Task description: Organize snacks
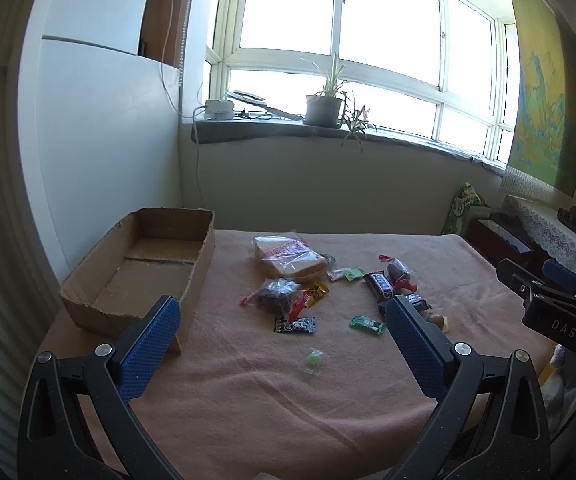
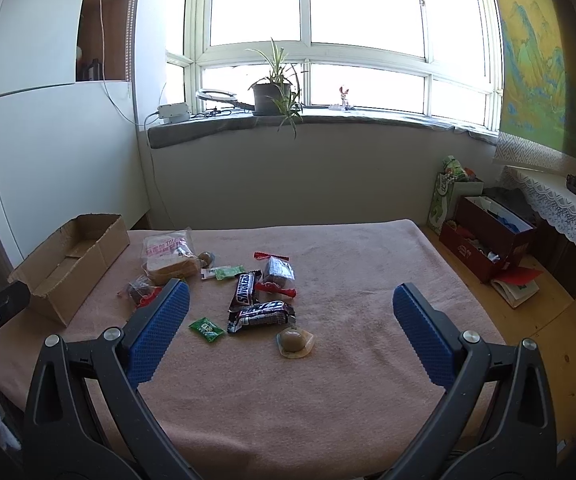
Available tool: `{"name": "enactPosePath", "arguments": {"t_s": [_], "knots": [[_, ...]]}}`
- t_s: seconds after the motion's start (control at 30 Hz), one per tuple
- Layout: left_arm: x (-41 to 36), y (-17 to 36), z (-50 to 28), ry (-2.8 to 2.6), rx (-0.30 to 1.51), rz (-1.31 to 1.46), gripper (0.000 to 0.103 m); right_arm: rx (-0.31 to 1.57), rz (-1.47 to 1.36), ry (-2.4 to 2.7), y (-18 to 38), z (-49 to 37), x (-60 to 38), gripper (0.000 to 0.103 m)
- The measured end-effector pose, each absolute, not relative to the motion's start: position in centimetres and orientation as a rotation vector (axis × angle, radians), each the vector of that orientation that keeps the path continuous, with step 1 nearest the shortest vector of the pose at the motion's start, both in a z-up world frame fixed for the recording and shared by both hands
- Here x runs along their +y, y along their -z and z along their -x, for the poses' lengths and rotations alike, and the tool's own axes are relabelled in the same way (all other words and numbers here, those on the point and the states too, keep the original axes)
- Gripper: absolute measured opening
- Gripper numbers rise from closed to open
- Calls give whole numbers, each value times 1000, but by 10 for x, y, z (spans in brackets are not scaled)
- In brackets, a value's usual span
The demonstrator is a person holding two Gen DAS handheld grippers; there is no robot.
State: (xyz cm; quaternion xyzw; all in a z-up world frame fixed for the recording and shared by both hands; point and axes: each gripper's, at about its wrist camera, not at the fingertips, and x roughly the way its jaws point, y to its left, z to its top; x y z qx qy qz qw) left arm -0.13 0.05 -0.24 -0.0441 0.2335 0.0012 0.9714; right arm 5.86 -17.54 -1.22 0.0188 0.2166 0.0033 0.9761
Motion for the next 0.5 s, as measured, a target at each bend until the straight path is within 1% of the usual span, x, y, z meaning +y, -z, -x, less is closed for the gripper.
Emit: {"name": "enactPosePath", "arguments": {"t_s": [0.5], "knots": [[0, 3, 2, 1, 477, 88, 102, 440, -37, -7, 14, -58, -175, 103]]}}
